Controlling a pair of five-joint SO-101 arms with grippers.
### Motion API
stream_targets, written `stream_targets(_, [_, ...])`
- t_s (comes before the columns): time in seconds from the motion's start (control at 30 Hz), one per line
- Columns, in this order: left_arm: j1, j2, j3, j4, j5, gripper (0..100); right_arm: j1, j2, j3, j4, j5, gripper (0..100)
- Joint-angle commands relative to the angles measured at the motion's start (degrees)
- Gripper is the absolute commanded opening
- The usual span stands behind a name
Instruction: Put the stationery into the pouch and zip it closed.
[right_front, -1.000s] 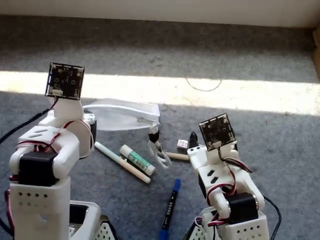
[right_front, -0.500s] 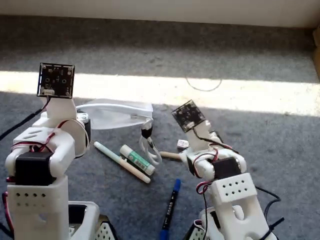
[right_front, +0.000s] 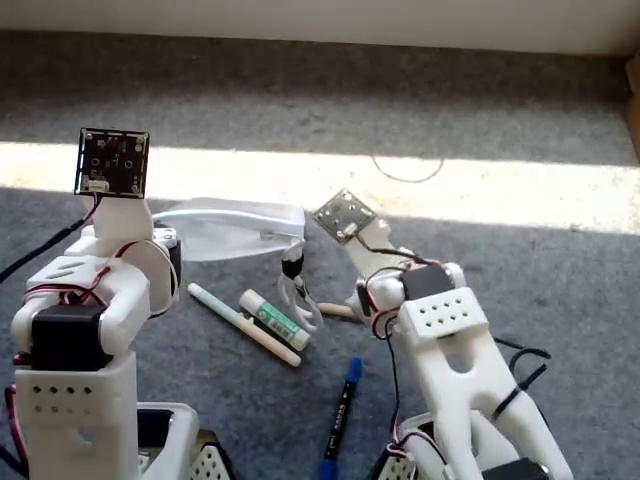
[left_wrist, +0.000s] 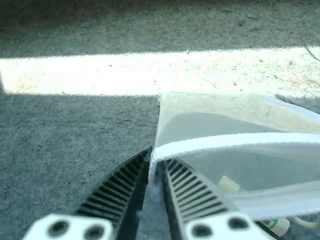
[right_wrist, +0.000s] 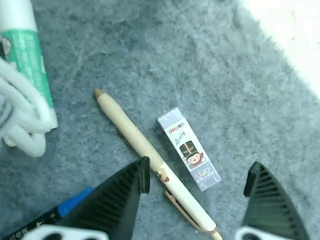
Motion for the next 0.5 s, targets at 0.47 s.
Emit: stream_targets(0.47, [-0.8,0.1,-0.7,-0.3,0.4,1,-2.9,16.4,-6.4,-9.0,7.0,23.3])
